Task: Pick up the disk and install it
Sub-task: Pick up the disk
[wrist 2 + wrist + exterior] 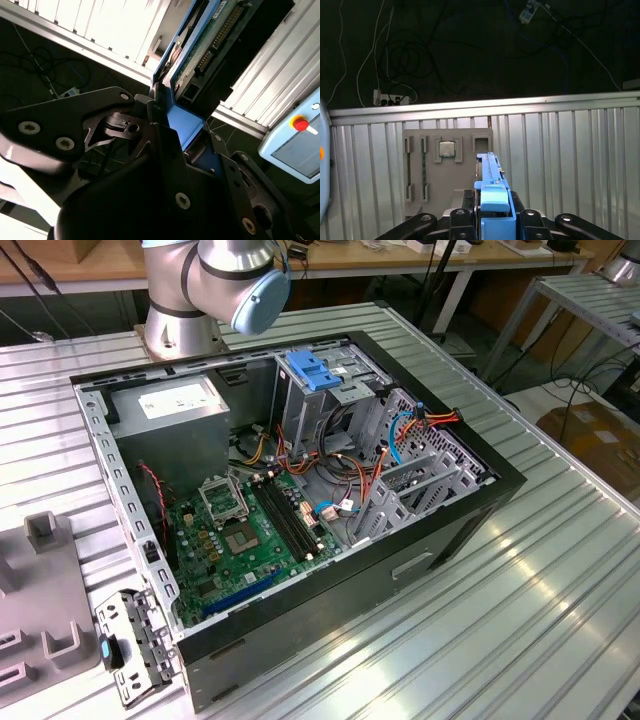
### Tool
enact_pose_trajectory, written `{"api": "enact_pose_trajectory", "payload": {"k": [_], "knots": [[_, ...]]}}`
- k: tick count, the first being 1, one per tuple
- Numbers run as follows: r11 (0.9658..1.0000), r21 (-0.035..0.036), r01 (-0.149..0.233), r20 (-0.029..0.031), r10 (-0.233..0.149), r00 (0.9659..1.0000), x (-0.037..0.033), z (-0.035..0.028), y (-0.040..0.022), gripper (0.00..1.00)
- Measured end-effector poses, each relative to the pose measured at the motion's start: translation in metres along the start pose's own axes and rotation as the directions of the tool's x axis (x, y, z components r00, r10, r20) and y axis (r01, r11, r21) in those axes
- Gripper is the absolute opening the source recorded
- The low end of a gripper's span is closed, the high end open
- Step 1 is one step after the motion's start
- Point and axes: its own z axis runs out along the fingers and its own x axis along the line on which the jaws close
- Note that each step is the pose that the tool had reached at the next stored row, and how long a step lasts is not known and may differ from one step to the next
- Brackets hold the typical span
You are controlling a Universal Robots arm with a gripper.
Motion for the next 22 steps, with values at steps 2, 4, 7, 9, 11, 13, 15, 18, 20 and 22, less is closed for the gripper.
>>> {"api": "enact_pose_trajectory", "payload": {"k": [2,4,7,9,11,13,15,18,20,22], "knots": [[1.0000,-0.0002,0.000,0.0000,0.000,1.0000,0.0000,-0.0031,-0.0001,0.37],[1.0000,-0.0005,0.000,0.0000,0.000,1.0000,0.0000,-0.0076,-0.0002,0.37],[1.0000,-0.0010,0.000,-0.0001,0.000,1.0000,-0.0001,-0.0135,-0.0004,0.37],[1.0000,-0.0015,0.000,-0.0001,0.000,1.0000,-0.0001,-0.0177,-0.0006,0.37],[1.0000,-0.0020,0.000,-0.0001,0.000,1.0000,-0.0001,-0.0213,-0.0008,0.37],[1.0000,-0.0023,0.000,-0.0001,0.000,1.0000,-0.0001,-0.0252,-0.0009,0.37],[1.0000,-0.0026,0.000,-0.0001,0.000,1.0000,-0.0002,-0.0266,-0.0009,0.37],[1.0000,-0.0027,0.000,-0.0002,0.000,1.0000,-0.0002,-0.0268,-0.0010,0.37],[1.0000,-0.0025,0.000,-0.0001,0.000,1.0000,-0.0002,-0.0268,-0.0011,0.37],[1.0000,-0.0025,0.000,-0.0001,0.000,1.0000,-0.0002,-0.0268,-0.0031,0.37]]}}
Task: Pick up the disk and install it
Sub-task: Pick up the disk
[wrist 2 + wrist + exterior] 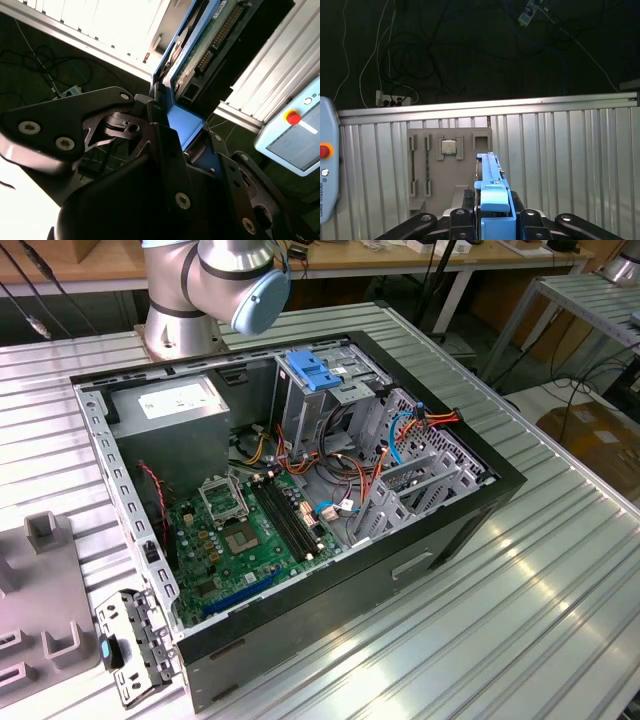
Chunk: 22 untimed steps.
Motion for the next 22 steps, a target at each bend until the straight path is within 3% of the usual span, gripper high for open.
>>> {"api": "enact_pose_trajectory", "payload": {"k": [15,22], "knots": [[1.0000,0.0000,0.000,0.0000,0.000,1.0000,0.0059,0.0003,-0.0108,0.37],[1.0000,0.0000,0.000,0.0000,0.000,1.0000,0.0064,0.0005,-0.0197,0.37]]}}
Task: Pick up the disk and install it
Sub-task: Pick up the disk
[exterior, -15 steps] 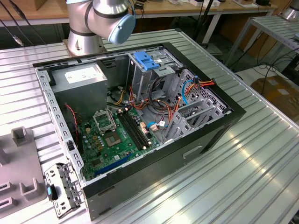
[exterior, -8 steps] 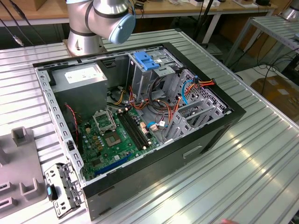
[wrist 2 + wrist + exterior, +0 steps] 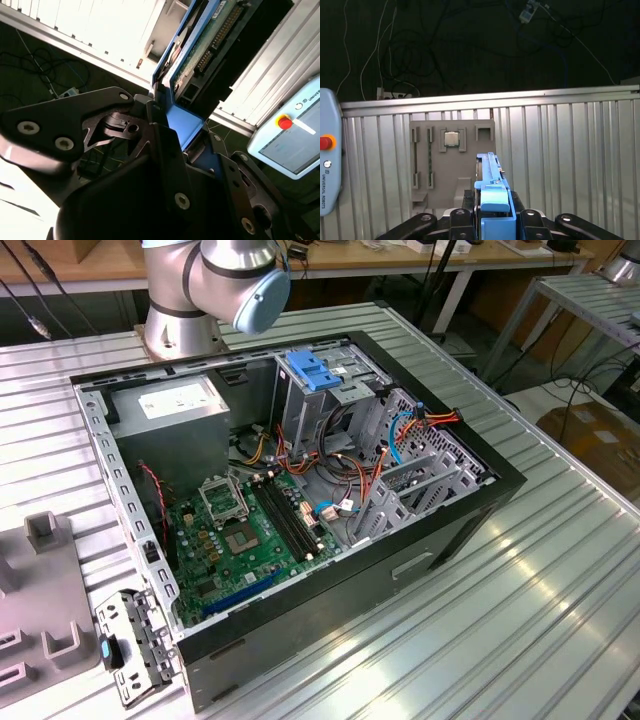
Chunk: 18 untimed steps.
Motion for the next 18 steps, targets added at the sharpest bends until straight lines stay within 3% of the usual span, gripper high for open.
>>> {"api": "enact_pose_trajectory", "payload": {"k": [18], "knots": [[1.0000,0.0000,0.000,0.0000,0.000,1.0000,0.0005,0.0003,-0.0157,0.37]]}}
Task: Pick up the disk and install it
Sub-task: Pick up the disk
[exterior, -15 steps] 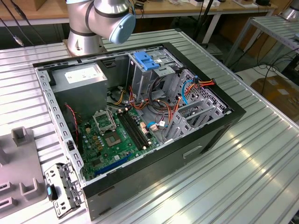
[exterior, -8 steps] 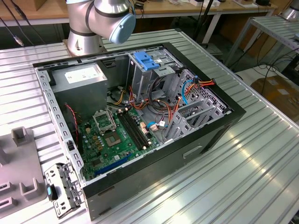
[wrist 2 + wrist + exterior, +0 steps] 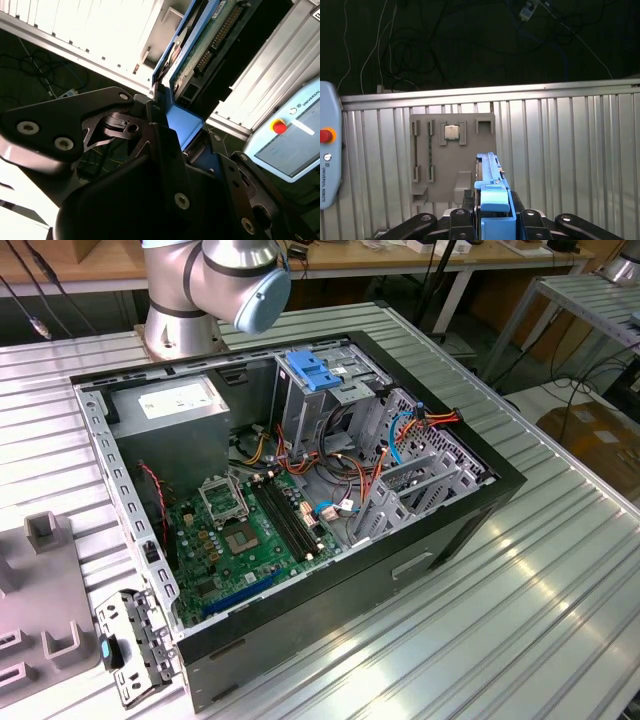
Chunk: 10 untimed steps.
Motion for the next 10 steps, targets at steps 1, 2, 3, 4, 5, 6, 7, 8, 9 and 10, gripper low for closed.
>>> {"api": "enact_pose_trajectory", "payload": {"k": [1,2,3,4,5,6,7,8,9,10], "knots": [[1.0000,-0.0001,0.000,0.0000,0.000,1.0000,0.0000,0.0000,-0.0007,0.37],[1.0000,-0.0001,0.000,0.0000,0.000,1.0000,0.0000,0.0000,-0.0014,0.37],[1.0000,0.0000,0.000,0.0000,0.000,1.0000,0.0001,0.0000,-0.0020,0.37],[1.0000,0.0000,0.000,0.0000,0.000,1.0000,0.0001,0.0000,-0.0026,0.37],[1.0000,0.0000,0.000,0.0000,0.000,1.0000,0.0001,0.0001,-0.0032,0.37],[1.0000,0.0000,0.000,0.0001,0.000,1.0000,0.0002,0.0001,-0.0039,0.37],[1.0000,0.0000,0.000,0.0000,0.000,1.0000,0.0002,0.0001,-0.0048,0.37],[1.0000,0.0000,0.000,0.0000,0.000,1.0000,0.0003,0.0001,-0.0058,0.37],[1.0000,0.0000,0.000,0.0000,0.000,1.0000,0.0003,0.0001,-0.0068,0.37],[1.0000,-0.0001,0.000,0.0000,0.000,1.0000,0.0003,0.0001,-0.0075,0.37]]}}
